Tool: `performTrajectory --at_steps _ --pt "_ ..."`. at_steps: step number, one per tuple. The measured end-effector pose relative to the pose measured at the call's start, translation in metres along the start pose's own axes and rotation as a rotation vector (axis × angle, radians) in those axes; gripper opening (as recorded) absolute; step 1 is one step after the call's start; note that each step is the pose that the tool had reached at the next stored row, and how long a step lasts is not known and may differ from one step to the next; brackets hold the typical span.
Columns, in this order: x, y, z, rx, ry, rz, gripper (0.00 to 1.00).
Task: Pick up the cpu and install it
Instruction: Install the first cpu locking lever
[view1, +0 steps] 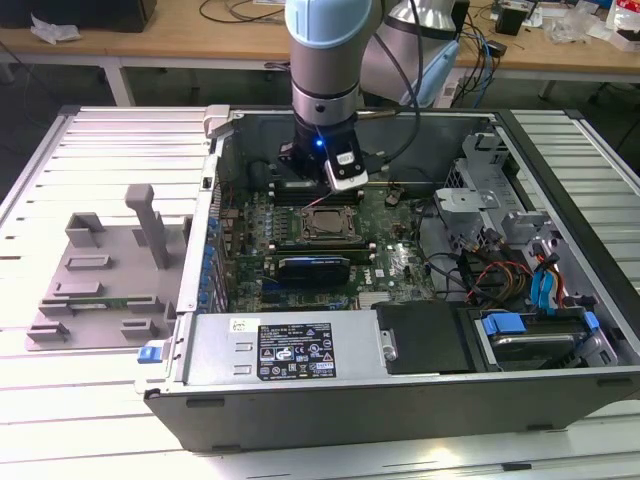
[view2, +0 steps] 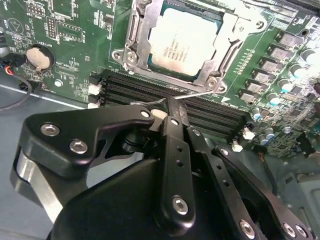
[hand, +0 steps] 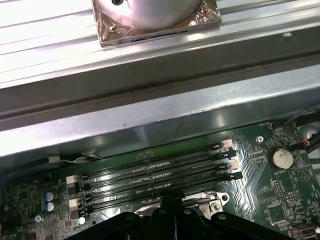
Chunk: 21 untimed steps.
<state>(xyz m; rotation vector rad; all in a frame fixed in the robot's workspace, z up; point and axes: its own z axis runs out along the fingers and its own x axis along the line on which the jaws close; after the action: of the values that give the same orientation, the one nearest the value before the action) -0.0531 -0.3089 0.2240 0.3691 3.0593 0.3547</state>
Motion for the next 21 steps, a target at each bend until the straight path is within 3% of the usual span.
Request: performTrajectory --at_steps 7,8,10,15,21 --pt "-0.0030 0.0011 0.0018 0.0003 -0.0042 0.017 0.11" --pt "-0.0034 0.0011 0.0023 0.0005 -0.0062 0.025 0.11" --pt "-0.0035 0.0009 0.0036 0.0014 -0.0171 0.071 0.11" --pt "-0.0025 0.0048 0.0056 0.0015 -0.0233 0.097 0.11" --pt "-0.0023 0.0043 0.0110 0.0123 -0.0311 0.117 0.11"
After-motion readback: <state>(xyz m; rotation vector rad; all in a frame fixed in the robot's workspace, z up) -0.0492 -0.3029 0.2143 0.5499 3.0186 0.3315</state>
